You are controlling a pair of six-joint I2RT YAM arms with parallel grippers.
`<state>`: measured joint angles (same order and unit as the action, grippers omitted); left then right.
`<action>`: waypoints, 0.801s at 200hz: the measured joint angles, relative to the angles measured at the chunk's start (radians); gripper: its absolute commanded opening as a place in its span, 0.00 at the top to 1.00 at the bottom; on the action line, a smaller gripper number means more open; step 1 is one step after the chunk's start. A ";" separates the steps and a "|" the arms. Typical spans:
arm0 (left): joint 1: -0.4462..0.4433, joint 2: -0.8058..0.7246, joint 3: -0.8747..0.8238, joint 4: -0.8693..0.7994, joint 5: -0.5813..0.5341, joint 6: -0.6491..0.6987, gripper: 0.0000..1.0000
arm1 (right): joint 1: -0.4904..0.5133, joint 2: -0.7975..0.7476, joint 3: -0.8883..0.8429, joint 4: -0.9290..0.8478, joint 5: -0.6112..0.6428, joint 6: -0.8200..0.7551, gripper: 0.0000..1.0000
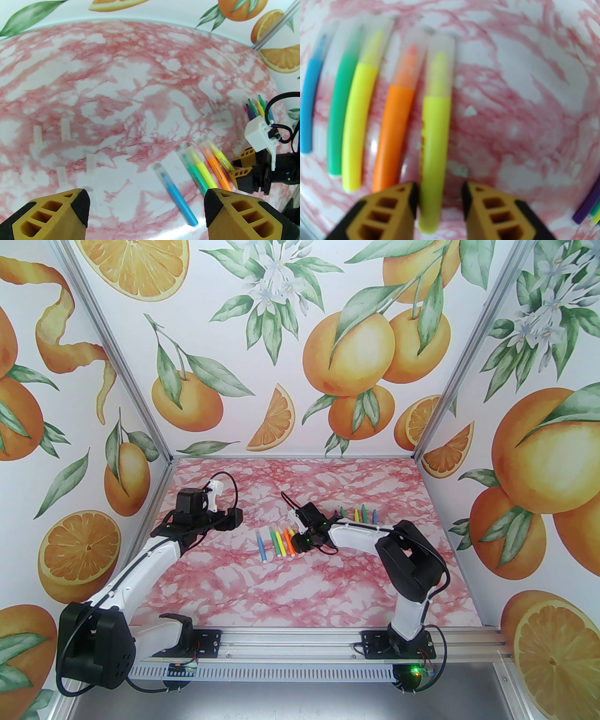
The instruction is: Open the pen caps
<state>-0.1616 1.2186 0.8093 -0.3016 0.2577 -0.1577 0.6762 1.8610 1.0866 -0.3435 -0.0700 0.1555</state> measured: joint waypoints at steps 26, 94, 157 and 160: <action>0.000 0.000 -0.002 -0.001 -0.004 0.000 0.16 | 0.003 0.005 0.008 -0.011 0.019 0.000 0.62; 0.000 0.000 -0.002 -0.001 -0.004 0.000 0.16 | 0.007 0.009 0.013 -0.023 0.040 -0.008 0.69; 0.000 0.000 -0.002 -0.001 -0.004 -0.003 0.16 | 0.021 0.023 0.042 -0.050 0.083 -0.008 0.87; 0.000 0.000 -0.002 -0.001 -0.004 -0.004 0.16 | 0.022 0.023 0.042 -0.050 0.084 -0.008 0.87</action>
<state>-0.1619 1.2186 0.8074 -0.3023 0.2535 -0.1616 0.6979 1.8843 1.1290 -0.3931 0.0143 0.1478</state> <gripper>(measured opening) 0.844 0.165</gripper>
